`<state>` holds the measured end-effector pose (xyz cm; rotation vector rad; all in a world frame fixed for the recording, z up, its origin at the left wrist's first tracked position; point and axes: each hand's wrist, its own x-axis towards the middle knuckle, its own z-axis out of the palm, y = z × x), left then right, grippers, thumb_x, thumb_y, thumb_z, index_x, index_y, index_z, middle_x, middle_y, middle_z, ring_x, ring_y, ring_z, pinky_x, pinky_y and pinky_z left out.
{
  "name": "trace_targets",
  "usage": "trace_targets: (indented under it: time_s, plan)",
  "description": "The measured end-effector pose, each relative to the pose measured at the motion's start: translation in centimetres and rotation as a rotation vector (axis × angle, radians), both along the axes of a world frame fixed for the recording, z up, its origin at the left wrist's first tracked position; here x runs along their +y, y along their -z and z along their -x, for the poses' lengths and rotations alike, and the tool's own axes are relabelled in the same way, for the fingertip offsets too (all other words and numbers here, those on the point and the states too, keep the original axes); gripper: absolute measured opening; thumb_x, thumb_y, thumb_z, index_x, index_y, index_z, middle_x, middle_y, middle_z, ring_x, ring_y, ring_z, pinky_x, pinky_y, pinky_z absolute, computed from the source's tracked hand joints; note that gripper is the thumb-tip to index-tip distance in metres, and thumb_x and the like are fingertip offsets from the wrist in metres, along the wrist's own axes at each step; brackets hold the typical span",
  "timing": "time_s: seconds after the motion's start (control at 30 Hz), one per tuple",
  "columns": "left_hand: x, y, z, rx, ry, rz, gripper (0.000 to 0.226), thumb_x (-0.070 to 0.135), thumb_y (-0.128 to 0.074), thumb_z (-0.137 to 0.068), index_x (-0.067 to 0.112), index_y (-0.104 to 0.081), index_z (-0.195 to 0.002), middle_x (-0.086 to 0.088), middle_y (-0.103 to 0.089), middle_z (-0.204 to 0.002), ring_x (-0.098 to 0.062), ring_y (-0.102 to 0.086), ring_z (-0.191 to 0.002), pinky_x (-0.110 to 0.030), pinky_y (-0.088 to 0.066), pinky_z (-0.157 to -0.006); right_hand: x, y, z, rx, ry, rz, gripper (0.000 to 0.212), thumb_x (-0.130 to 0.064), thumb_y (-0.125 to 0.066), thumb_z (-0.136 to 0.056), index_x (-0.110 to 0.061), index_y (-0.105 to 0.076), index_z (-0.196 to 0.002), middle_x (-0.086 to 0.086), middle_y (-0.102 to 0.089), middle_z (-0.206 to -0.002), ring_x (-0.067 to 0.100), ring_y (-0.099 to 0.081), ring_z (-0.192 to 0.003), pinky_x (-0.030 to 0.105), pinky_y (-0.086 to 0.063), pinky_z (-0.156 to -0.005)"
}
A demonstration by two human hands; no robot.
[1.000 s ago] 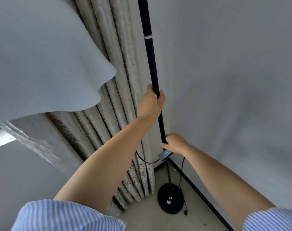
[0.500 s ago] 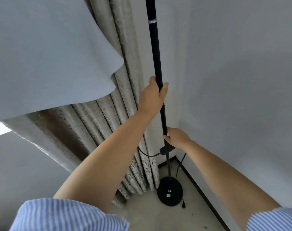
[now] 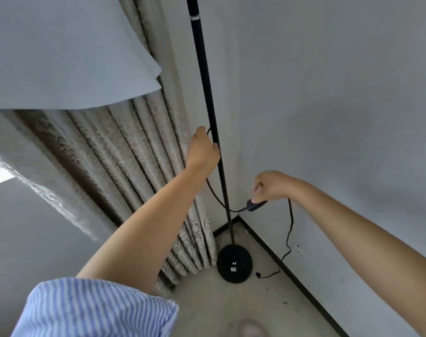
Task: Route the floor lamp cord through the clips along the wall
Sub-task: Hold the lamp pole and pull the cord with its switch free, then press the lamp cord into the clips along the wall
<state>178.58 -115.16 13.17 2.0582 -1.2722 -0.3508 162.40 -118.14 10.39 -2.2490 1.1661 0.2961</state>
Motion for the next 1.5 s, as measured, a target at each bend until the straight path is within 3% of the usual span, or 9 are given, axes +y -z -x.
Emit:
trace_targets:
  time_s: [0.1,0.23,0.57,0.7,0.8,0.97,1.13,1.23,1.5]
  plan:
    - [4.1,1.8,0.7,-0.090,0.115,-0.192,0.046,0.013,-0.043,-0.094,0.001,-0.027,-0.135,-0.020,-0.054,-0.120,-0.033,-0.057,-0.098,-0.031,-0.041,-0.064,4.4,-2.1,1.9,0.013,0.047,-0.051,0.038,-0.017,-0.063,-0.076,-0.007,-0.056,-0.112,0.002,-0.052,-0.091,0.021,-0.050,-0.082,0.021,-0.037,-0.051]
    - [11.9,4.6,1.9,-0.128,0.302,-0.379,0.040,0.012,-0.042,-0.094,0.004,-0.034,-0.132,-0.020,-0.054,-0.123,-0.029,-0.056,-0.099,-0.037,-0.050,-0.075,12.2,-2.1,4.0,0.019,0.136,-0.053,0.030,-0.004,-0.058,-0.073,-0.007,-0.061,-0.103,0.005,-0.053,-0.076,0.021,-0.044,-0.062,0.025,-0.031,-0.049]
    - [25.8,6.3,4.0,-0.039,0.442,-0.335,0.051,0.011,-0.046,-0.092,0.011,-0.023,-0.138,-0.018,-0.050,-0.131,-0.031,-0.052,-0.114,-0.038,-0.048,-0.086,26.8,-0.2,6.6,-0.565,0.560,0.168,0.015,-0.010,-0.056,-0.085,-0.005,-0.063,-0.097,-0.004,-0.054,-0.050,-0.004,-0.049,-0.028,0.003,-0.041,-0.041]
    - [29.0,4.8,4.6,-0.013,0.406,-0.216,0.055,0.005,-0.046,-0.091,0.011,-0.021,-0.139,-0.017,-0.047,-0.135,-0.030,-0.050,-0.117,-0.040,-0.048,-0.091,30.5,-1.1,6.6,-0.636,0.597,0.216,0.007,-0.013,-0.057,-0.084,-0.007,-0.059,-0.083,-0.010,-0.054,-0.036,0.001,-0.050,-0.030,0.002,-0.038,-0.040]
    - [31.1,3.7,5.5,-0.104,0.440,-0.085,0.064,-0.002,-0.050,-0.086,0.015,-0.022,-0.141,-0.013,-0.040,-0.142,-0.029,-0.043,-0.125,-0.039,-0.044,-0.097,33.8,-1.4,6.5,-0.712,0.611,0.085,0.003,-0.004,-0.058,-0.082,-0.001,-0.059,-0.081,-0.003,-0.056,-0.051,0.002,-0.054,-0.036,0.000,-0.040,-0.040]
    - [33.4,2.9,6.9,-0.382,0.643,-0.116,0.074,-0.010,-0.049,-0.078,0.023,-0.026,-0.140,-0.006,-0.032,-0.148,-0.030,-0.029,-0.134,-0.043,-0.043,-0.099,38.3,-1.5,7.2,-0.717,0.632,-0.215,0.030,0.008,-0.046,-0.085,0.005,-0.052,-0.114,0.011,-0.058,-0.089,0.024,-0.057,-0.088,0.042,-0.048,-0.092]
    - [34.6,2.6,8.5,-0.474,0.673,-0.166,0.067,-0.004,-0.050,-0.084,0.026,-0.029,-0.139,-0.003,-0.032,-0.149,-0.029,-0.028,-0.134,-0.044,-0.041,-0.101,40.8,-1.8,7.7,-0.911,0.858,-0.415,0.022,0.010,-0.044,-0.086,0.014,-0.051,-0.106,0.017,-0.053,-0.077,0.021,-0.057,-0.064,0.032,-0.054,-0.071]
    - [35.0,2.3,8.9,-0.523,0.642,-0.161,0.056,0.006,-0.050,-0.089,0.027,-0.032,-0.137,-0.002,-0.034,-0.148,-0.028,-0.031,-0.132,-0.044,-0.045,-0.095,42.0,-2.3,8.3,-0.946,0.909,-0.500,0.014,0.009,-0.046,-0.085,0.003,-0.053,-0.075,0.013,-0.050,-0.067,0.019,-0.054,-0.059,0.018,-0.054,-0.047]
    - [34.9,1.4,8.3,-0.670,0.648,-0.027,0.028,0.009,-0.043,-0.092,0.012,-0.048,-0.120,-0.006,-0.045,-0.136,-0.028,-0.036,-0.125,-0.041,-0.045,-0.087,46.0,-2.9,12.7,-0.591,0.576,-0.497,0.021,-0.012,-0.042,-0.092,-0.013,-0.048,-0.072,0.001,-0.053,-0.055,0.012,-0.052,-0.046,0.023,-0.045,-0.055]
